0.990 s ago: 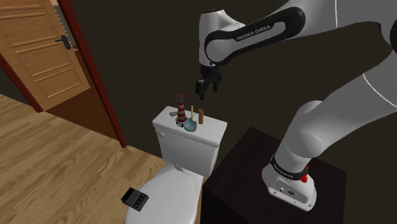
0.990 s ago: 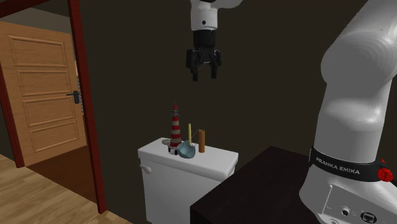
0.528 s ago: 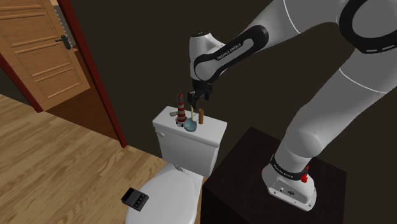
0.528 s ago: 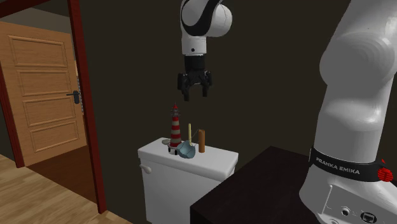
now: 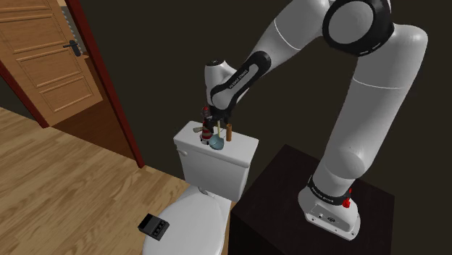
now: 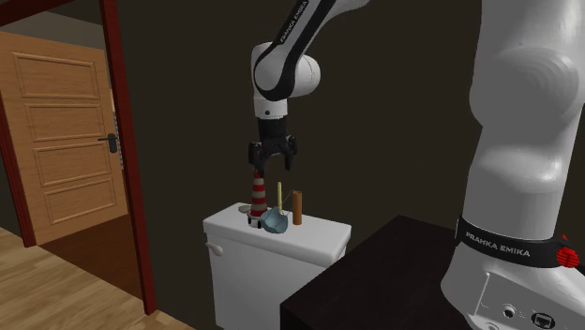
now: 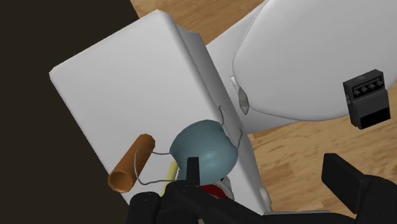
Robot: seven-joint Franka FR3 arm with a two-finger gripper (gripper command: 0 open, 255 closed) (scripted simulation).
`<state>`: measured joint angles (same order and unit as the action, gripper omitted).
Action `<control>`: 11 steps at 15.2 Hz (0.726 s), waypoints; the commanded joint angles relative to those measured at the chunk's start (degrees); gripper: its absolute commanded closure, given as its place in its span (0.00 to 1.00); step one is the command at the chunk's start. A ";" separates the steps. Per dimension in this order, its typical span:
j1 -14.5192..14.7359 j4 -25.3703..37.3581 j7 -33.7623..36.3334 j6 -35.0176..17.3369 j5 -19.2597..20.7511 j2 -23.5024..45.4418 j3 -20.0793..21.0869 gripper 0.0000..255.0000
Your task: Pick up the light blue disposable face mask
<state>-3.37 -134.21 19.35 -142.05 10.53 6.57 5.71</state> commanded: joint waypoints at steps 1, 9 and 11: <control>0.08 2.11 1.69 -2.39 1.54 4.50 -0.45 0.00; 1.63 14.69 6.58 -8.08 5.45 22.77 -3.33 0.00; 1.92 17.51 7.11 -8.65 5.71 26.12 -3.84 0.00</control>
<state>-1.60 -118.10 26.14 -150.30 16.05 30.94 2.14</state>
